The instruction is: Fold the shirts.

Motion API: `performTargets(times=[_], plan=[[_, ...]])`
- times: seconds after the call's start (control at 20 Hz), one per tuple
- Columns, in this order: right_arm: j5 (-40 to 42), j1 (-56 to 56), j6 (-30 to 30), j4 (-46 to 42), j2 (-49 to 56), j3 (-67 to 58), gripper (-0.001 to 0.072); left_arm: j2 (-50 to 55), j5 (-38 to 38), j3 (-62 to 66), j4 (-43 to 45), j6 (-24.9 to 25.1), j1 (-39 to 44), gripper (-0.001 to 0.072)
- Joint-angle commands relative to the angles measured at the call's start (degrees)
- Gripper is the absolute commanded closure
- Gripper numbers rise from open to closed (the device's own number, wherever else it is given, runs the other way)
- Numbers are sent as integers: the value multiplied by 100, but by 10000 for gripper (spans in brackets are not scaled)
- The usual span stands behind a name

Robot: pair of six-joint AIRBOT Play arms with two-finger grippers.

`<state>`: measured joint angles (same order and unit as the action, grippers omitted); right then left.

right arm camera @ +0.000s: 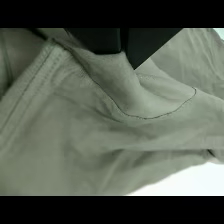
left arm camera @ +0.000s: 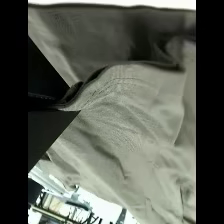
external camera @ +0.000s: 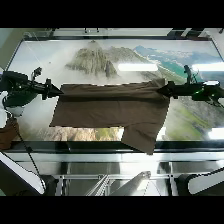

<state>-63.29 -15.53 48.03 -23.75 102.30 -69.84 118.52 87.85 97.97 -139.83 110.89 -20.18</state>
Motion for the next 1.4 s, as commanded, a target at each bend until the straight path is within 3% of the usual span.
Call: performTargets(times=[0.0,0.15,0.2,0.25,0.3,0.35,0.4,0.45,0.6,0.65,0.75,0.85,1.1,1.35], plan=[[-11,33,46,-72,114,50,685,107,42,2,286,-214,103,681],[7,66,46,-68,140,55,683,208,24,2,352,-275,164,689],[0,63,101,-74,140,55,622,205,22,13,396,-273,162,680],[-24,44,192,-74,138,55,492,205,90,61,391,-302,125,489],[-129,0,197,-98,116,52,452,201,221,153,387,-393,66,296],[-262,-83,247,-186,59,50,451,201,400,299,385,-549,-20,156],[-345,-190,356,-356,-37,48,394,201,636,461,382,-708,-109,112],[-396,-334,579,-643,-192,48,282,199,953,662,382,-835,-208,112],[-667,-833,1388,-1705,-846,50,245,39,1766,1008,428,-1217,-448,114],[-728,-981,1665,-2131,-1108,61,184,-197,1738,879,686,-1239,-520,114],[-721,-1137,2081,-2649,-1591,212,185,-793,1565,339,1589,-1237,-623,113],[-647,-1178,2100,-2684,-2006,603,186,-1351,1397,-361,2310,-1241,-752,113],[-190,-1176,2098,-2599,-2640,1884,186,-2092,706,-2181,2476,-920,-988,114],[-273,-1176,2094,-2551,-2780,2247,186,-2090,-321,-3003,2459,-518,-575,114]])
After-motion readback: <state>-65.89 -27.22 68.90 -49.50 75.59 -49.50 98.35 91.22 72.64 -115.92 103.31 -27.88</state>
